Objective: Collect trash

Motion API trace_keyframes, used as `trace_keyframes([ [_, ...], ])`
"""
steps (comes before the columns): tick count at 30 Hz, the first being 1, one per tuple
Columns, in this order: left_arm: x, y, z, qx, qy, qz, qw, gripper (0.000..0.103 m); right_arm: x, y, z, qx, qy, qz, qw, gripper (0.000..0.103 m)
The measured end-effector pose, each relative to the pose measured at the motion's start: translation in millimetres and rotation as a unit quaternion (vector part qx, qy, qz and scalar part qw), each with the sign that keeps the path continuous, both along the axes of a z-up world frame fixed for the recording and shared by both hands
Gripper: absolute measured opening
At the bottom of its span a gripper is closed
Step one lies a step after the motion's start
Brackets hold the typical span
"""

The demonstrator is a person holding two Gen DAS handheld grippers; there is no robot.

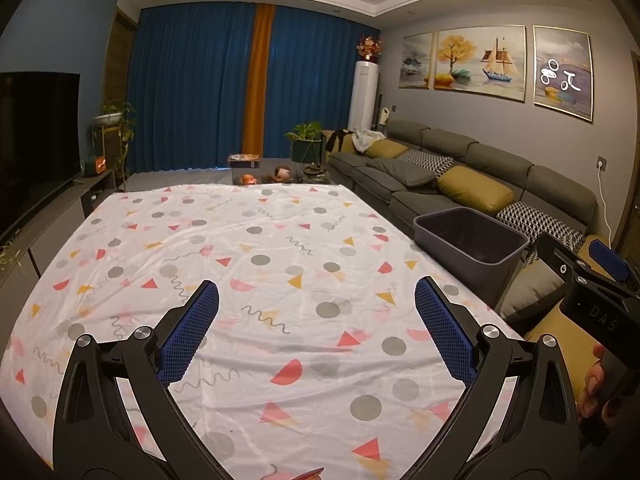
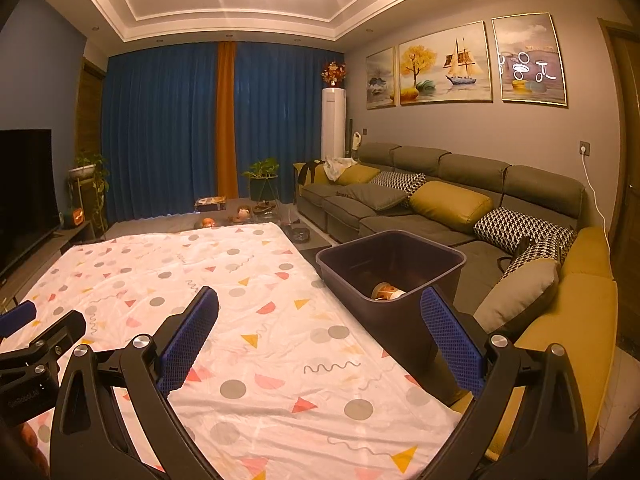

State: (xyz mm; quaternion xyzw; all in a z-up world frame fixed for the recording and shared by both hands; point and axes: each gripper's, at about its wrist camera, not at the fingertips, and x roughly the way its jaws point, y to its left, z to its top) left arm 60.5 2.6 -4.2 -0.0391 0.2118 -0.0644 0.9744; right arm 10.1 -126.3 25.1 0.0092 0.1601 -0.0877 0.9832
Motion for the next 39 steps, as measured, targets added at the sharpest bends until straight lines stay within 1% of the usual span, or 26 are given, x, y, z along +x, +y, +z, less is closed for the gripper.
trace_keyframes([
  [39, -4.2, -3.3, 1.1, 0.001, 0.001, -0.008, 1.0, 0.097, -3.3, -0.1, 2.8, -0.003, -0.007, -0.005, 1.0, 0.097],
])
